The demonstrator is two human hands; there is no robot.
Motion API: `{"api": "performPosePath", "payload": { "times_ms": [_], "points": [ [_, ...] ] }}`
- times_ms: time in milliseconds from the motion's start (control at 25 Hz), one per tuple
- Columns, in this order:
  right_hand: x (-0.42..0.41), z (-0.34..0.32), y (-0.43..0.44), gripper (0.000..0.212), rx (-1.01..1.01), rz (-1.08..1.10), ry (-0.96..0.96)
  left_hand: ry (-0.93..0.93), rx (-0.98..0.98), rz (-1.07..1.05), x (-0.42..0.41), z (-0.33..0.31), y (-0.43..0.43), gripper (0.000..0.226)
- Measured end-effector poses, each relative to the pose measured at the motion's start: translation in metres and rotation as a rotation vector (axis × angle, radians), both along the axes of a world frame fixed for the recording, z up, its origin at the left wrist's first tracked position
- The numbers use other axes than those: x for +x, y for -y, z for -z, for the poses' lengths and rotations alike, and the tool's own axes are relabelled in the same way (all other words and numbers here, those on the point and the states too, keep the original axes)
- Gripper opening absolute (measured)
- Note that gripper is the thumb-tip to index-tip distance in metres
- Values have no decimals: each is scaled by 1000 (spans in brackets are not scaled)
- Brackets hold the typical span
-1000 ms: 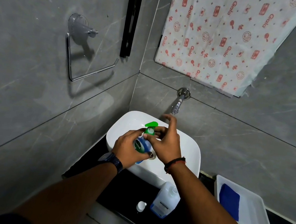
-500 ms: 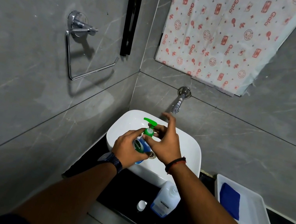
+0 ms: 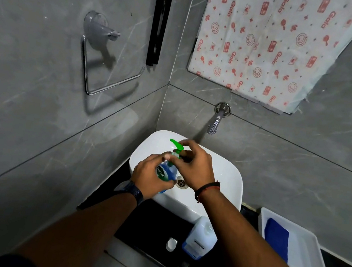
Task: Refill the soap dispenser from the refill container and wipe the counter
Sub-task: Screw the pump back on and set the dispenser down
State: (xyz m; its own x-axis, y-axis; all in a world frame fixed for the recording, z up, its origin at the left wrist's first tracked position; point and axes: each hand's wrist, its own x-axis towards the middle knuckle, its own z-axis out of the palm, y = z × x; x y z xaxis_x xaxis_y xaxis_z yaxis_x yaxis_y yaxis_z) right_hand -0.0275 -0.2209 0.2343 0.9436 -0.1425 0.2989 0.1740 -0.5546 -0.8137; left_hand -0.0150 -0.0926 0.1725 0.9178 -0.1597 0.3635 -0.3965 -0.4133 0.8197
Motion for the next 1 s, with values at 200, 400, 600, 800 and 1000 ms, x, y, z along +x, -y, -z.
{"api": "performPosePath", "payload": {
  "times_ms": [200,400,600,800,1000],
  "points": [
    [10,-5,-3,21,-60,-98,6,-31,41,12,6,5,-12,73],
    [20,4,-10,20,-109,-307,-99,-38,79,2,15,27,-30,71],
    [14,83,-33,19,-32,70,35,-130,19,-119,29,79,-58,59],
    [0,208,-34,37,-508,-163,-261,-138,-62,-129,42,152,-76,74],
    [4,283,-38,66,-676,-229,-280,-141,-77,-146,54,204,-81,70]
  ]
}}
